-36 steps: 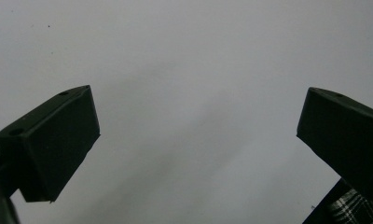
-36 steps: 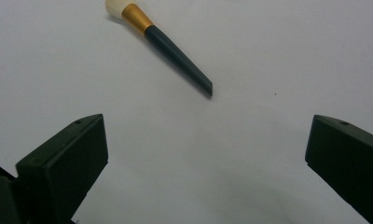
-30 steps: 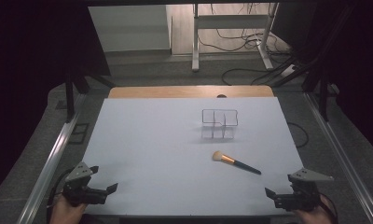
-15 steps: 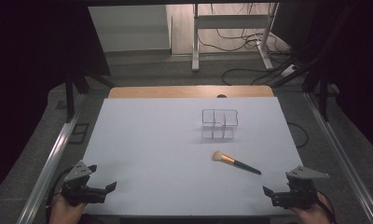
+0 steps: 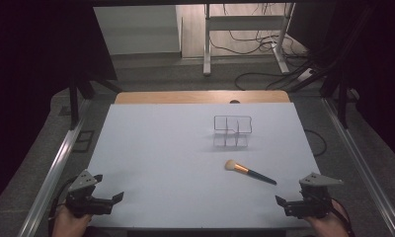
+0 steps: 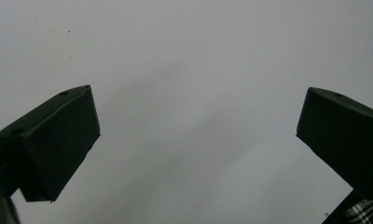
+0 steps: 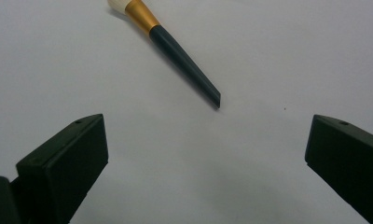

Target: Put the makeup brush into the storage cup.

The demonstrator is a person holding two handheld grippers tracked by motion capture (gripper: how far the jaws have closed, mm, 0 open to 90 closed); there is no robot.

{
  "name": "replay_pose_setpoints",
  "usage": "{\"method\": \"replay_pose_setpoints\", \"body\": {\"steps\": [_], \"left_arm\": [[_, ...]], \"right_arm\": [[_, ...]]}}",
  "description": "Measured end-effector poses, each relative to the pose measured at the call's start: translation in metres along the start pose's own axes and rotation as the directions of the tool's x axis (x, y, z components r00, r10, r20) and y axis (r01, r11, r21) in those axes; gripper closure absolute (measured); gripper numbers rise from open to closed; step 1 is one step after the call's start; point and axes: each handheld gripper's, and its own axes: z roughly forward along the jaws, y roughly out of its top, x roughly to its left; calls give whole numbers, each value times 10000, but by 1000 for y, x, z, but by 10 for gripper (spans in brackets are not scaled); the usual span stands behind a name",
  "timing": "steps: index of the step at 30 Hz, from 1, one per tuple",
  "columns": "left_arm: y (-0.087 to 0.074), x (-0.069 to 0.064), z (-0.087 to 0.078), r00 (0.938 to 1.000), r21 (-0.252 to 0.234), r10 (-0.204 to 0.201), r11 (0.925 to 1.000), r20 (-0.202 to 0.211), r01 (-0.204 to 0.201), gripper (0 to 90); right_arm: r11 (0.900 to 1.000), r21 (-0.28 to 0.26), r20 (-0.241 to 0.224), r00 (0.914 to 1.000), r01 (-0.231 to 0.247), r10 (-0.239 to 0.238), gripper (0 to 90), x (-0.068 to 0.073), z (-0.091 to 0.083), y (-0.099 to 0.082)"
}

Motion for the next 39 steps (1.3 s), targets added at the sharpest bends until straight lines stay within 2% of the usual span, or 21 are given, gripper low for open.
{"method": "replay_pose_setpoints", "body": {"steps": [10,23,39], "left_arm": [[0,-2,2,9988,150,391,9991,-292,-387,0],[0,-2,3,9987,213,410,9990,-306,-403,0],[0,-3,4,9984,348,487,9983,-303,-476,0]], "right_arm": [[9998,158,-18,10000,89,-89,0,1,3,6],[9990,389,-19,9997,229,-228,0,1,5,11],[9966,784,-125,9996,252,-243,0,-2,10,26]]}}
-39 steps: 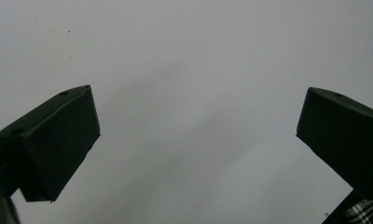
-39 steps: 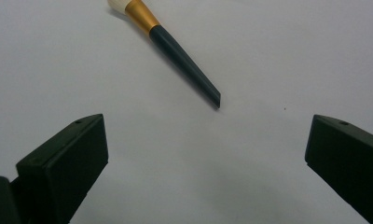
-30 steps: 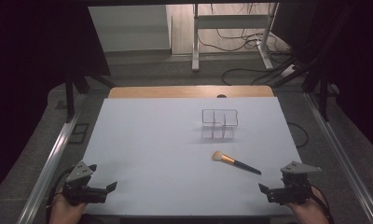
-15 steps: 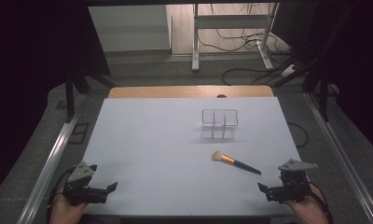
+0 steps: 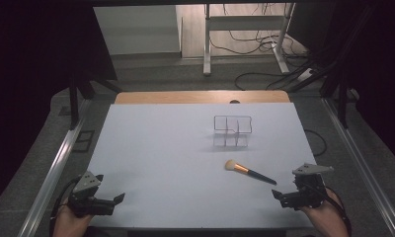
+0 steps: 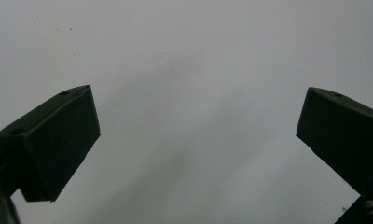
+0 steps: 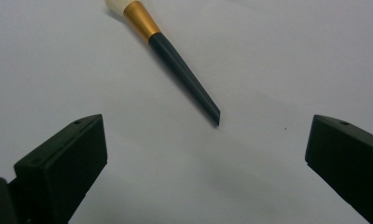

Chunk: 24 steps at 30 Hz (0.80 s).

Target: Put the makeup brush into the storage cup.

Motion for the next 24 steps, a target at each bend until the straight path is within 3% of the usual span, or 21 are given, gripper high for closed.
{"method": "replay_pose_setpoints", "body": {"steps": [12,24], "left_arm": [[0,0,1,10000,70,59,10000,-40,-58,0],[0,0,0,10000,45,37,10000,-61,-36,0]], "right_arm": [[9990,394,-45,9998,219,-218,0,-3,4,10],[9972,742,-81,9999,87,-81,0,-8,8,19]]}}
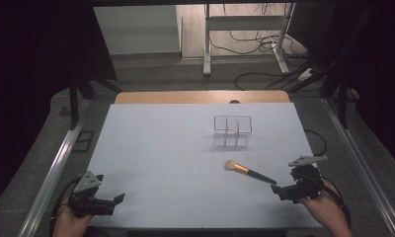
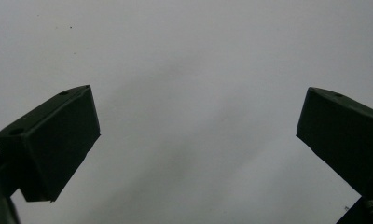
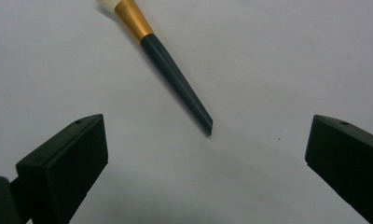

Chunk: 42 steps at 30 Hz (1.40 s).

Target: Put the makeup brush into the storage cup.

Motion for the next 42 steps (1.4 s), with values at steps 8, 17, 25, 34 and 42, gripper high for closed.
{"method": "replay_pose_setpoints", "body": {"steps": [8,17,25,34,42], "left_arm": [[0,0,0,10000,35,29,10000,4,-29,0],[0,0,0,10000,100,78,9999,20,-78,0],[0,0,0,10000,106,95,9999,24,-95,0],[0,0,1,9999,141,123,9998,18,-123,0],[0,0,1,9999,176,138,9997,13,-139,0]], "right_arm": [[9995,312,55,10000,17,-18,0,-2,4,5],[9991,406,-209,9997,-138,146,0,-3,8,13],[9981,595,-195,9997,150,-139,0,-2,14,21],[9966,731,-205,9991,385,-371,0,0,22,28],[9952,797,-319,9980,571,-547,0,6,31,35]]}}
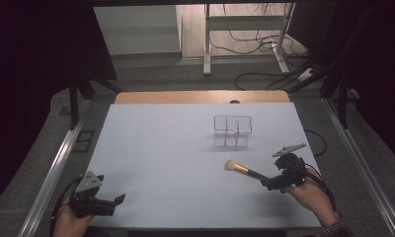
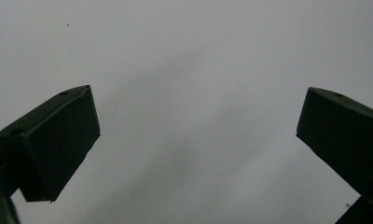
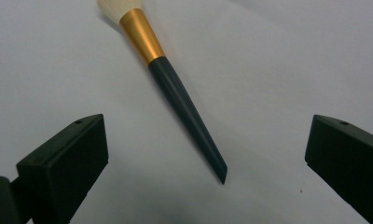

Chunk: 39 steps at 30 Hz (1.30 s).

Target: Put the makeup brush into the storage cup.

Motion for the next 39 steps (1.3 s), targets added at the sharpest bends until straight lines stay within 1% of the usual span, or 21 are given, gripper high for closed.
{"method": "replay_pose_setpoints", "body": {"steps": [5,15,18,24,30,31,35,39], "left_arm": [[0,0,0,10000,3,9,10000,-1,-9,0],[0,0,0,10000,-7,21,10000,7,-21,0],[0,0,-1,9999,-110,11,9999,108,-10,0],[0,0,-1,9999,-114,29,9999,115,-28,0],[0,0,0,9999,-72,46,10000,103,-45,0],[0,0,0,9999,-59,56,10000,102,-55,0],[0,-1,0,9999,-19,67,10000,90,-67,0],[0,-1,0,9999,-9,88,10000,84,-88,0]], "right_arm": [[9999,-52,-41,9999,92,-93,0,3,3,5],[9996,23,-122,9996,270,-270,0,7,11,13],[9994,55,-138,9993,349,-348,0,9,13,15],[9988,136,-173,9987,472,-470,0,11,18,19],[9974,257,-171,9977,667,-663,0,13,21,21],[9964,281,-167,9967,796,-792,0,13,22,23],[9958,288,-160,9962,864,-860,0,14,24,25],[9940,327,-172,9944,1043,-1038,0,17,27,29]]}}
